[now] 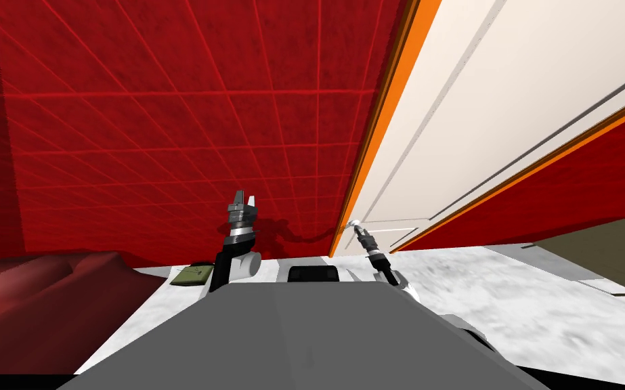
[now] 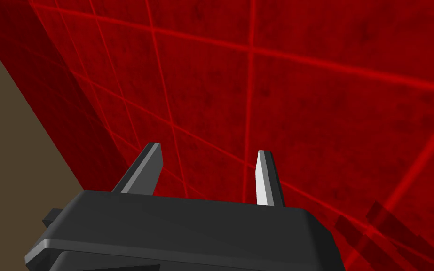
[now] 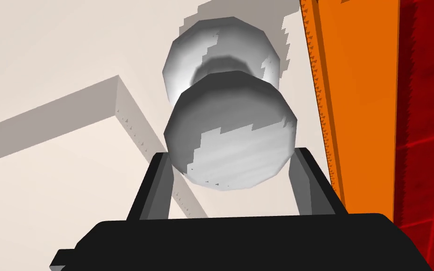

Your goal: Pull the door open

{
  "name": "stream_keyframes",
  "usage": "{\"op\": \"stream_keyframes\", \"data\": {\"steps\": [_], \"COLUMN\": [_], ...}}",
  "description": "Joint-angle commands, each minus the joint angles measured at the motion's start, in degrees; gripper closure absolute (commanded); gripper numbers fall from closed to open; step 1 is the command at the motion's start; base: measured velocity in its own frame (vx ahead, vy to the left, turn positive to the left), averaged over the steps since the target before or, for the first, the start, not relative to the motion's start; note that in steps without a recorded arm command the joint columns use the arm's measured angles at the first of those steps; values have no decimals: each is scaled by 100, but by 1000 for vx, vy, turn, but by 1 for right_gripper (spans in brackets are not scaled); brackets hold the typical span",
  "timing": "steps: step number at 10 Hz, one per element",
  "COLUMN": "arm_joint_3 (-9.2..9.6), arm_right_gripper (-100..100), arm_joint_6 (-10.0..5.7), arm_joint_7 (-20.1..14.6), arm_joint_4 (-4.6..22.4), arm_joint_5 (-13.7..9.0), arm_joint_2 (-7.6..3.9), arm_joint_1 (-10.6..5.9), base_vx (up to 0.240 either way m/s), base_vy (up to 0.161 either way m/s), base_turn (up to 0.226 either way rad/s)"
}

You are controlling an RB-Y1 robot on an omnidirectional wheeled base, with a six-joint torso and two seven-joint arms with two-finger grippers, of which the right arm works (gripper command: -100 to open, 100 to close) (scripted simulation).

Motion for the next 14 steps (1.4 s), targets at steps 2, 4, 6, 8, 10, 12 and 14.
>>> {"op": "stream_keyframes", "data": {"steps": [2,4,6,8,10,12,14], "arm_joint_3": [67,88,98,121,133,145,157], "arm_right_gripper": [100,100,100,100,100,100,100], "arm_joint_6": [25,53,67,99,115,132,148], "arm_joint_7": [-347,-718,-942,-1305,-1586,-1826,-2050], "arm_joint_4": [39,35,33,30,28,26,24], "arm_joint_5": [-72,-195,-256,-393,-464,-535,-606], "arm_joint_2": [53,57,58,62,64,66,68], "arm_joint_1": [13,4,0,-11,-16,-21,-26], "base_vx": [-55,-46,-49,-43,-40,-33,-45], "base_vy": [-25,-22,-30,-20,-24,-25,-26], "base_turn": [68,76,83,70,70,49,80]}}
